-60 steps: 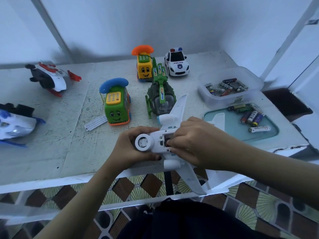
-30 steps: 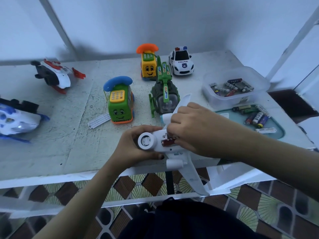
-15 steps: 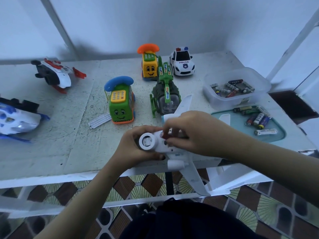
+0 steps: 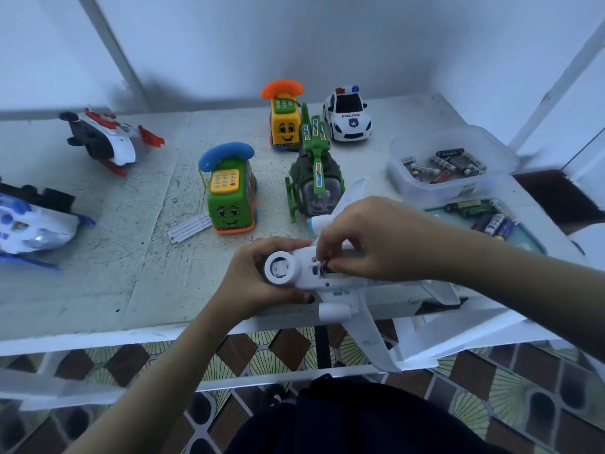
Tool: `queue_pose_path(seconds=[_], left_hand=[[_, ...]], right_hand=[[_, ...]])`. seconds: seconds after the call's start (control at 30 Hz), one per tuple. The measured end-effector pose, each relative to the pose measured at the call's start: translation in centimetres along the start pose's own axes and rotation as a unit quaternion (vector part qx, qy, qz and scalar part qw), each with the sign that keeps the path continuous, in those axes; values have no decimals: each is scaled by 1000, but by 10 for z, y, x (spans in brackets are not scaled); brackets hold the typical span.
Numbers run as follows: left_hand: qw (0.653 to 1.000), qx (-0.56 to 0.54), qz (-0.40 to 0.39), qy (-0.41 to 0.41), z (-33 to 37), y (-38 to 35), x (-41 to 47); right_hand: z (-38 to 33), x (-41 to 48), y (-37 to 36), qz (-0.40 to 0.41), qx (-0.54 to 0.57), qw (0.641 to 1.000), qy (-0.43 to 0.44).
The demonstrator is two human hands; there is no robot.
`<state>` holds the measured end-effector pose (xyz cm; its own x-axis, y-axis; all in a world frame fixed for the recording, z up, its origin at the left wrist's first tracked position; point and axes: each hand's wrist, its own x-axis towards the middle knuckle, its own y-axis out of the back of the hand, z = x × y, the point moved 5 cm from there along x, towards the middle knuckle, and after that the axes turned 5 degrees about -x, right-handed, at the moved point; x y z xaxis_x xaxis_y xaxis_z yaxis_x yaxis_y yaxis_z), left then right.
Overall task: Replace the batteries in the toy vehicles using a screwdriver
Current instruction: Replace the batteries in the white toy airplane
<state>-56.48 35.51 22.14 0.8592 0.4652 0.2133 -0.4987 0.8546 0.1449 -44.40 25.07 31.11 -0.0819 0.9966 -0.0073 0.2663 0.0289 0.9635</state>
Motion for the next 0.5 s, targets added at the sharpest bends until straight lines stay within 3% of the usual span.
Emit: queue_pose_path(seconds=[0.27, 0.5], left_hand=[[1000, 4, -2, -6, 2, 0, 0], [1000, 9, -5, -11, 3, 0, -2]], right_hand=[[-18, 2, -4, -10, -130, 990, 46], [-12, -8, -13, 1, -120, 993, 18]])
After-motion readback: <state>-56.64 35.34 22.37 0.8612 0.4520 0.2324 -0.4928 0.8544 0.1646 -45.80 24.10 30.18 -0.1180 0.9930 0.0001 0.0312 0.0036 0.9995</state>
